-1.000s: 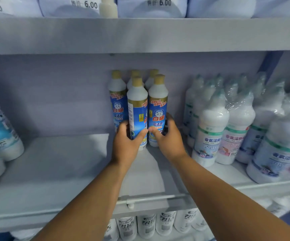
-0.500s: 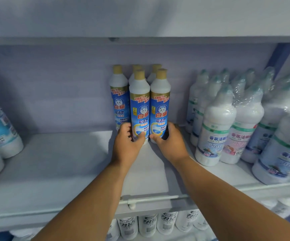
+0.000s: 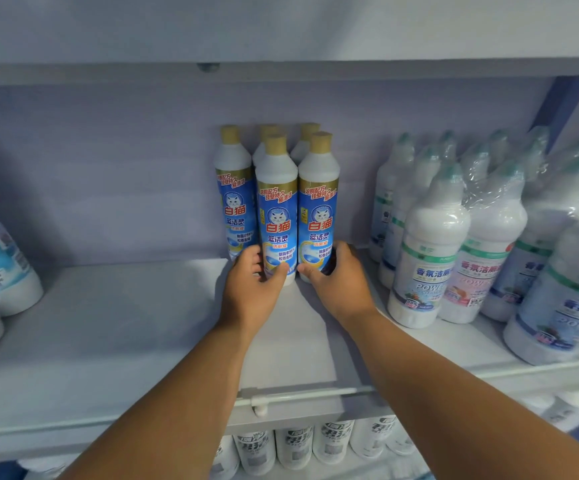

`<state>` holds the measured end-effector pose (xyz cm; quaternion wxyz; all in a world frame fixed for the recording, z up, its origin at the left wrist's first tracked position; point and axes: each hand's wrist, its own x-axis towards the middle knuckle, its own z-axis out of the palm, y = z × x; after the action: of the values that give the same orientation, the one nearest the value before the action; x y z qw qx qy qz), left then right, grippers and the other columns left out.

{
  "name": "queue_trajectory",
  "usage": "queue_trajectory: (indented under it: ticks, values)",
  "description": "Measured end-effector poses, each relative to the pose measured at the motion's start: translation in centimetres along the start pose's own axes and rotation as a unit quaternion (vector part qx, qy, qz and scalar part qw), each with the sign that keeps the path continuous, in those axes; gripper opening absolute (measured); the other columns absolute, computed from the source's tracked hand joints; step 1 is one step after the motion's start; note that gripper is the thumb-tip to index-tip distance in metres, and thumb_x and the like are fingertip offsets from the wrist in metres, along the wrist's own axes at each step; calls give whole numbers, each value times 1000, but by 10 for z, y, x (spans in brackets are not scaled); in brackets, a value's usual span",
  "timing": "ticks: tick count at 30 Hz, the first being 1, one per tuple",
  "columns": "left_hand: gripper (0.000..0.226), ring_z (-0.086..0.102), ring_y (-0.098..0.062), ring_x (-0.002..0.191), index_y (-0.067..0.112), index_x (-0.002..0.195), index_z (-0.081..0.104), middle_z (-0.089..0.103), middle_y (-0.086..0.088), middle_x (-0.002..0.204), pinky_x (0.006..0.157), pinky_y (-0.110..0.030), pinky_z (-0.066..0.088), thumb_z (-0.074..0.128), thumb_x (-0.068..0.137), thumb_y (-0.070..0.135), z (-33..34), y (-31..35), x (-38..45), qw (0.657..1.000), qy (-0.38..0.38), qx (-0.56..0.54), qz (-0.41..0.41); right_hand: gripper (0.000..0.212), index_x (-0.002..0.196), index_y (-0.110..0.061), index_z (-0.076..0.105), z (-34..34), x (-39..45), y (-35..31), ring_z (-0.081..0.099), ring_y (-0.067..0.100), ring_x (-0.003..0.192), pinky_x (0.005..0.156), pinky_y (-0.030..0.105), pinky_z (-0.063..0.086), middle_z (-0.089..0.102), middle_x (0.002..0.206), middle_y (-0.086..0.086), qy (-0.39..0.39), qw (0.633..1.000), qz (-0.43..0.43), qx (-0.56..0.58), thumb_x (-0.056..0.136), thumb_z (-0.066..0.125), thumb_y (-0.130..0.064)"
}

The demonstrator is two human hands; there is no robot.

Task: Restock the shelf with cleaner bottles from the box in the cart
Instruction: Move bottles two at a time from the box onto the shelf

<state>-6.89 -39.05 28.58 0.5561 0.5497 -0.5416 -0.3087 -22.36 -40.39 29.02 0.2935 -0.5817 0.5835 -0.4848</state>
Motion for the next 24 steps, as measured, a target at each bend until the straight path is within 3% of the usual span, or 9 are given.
queue_trajectory:
  ticks: [6, 9, 11, 17, 24]
  values:
    - [30, 68, 1, 95, 21, 116, 60, 69, 6, 113, 68, -6, 51, 74, 90, 19, 0, -4, 2, 999, 4, 32, 15, 49, 114, -23, 53, 0, -2, -4, 62, 0, 92, 69, 8, 46, 62, 108, -12, -6, 1000, 6, 13, 78, 84, -35]
    - [28, 67, -3, 97, 30, 111, 56, 67, 6, 115, 70, -7, 49, 73, 91, 24, 0, -5, 2, 998, 14, 61, 20, 44, 119, -25, 58, 0, -4, -4, 63, -2, 96, 78, 14, 52, 65, 112, -14, -17, 1000, -9, 19, 82, 80, -34]
    - [28, 67, -2, 96, 31, 110, 55, 67, 7, 114, 71, -10, 50, 74, 90, 25, 0, -6, 3, 998, 18, 65, 17, 43, 122, -25, 59, -1, -3, -3, 63, -4, 96, 83, 18, 54, 66, 113, -15, -22, 999, -7, 23, 84, 79, -32]
    - [29, 65, 12, 88, 30, 109, 56, 67, 15, 103, 64, -5, 50, 75, 88, 25, -2, -3, 2, 999, 12, 53, 6, 44, 122, -25, 58, -1, -3, -5, 61, -5, 92, 72, 7, 46, 65, 114, -15, -21, 1000, 5, 14, 85, 78, -35]
    - [32, 65, 11, 87, 26, 113, 57, 67, 13, 105, 64, -5, 49, 76, 88, 23, -3, -1, 1, 999, 5, 46, -1, 45, 124, -24, 57, 0, -4, -6, 62, 1, 97, 74, 10, 47, 64, 115, -13, -17, 1000, 6, -1, 85, 77, -35]
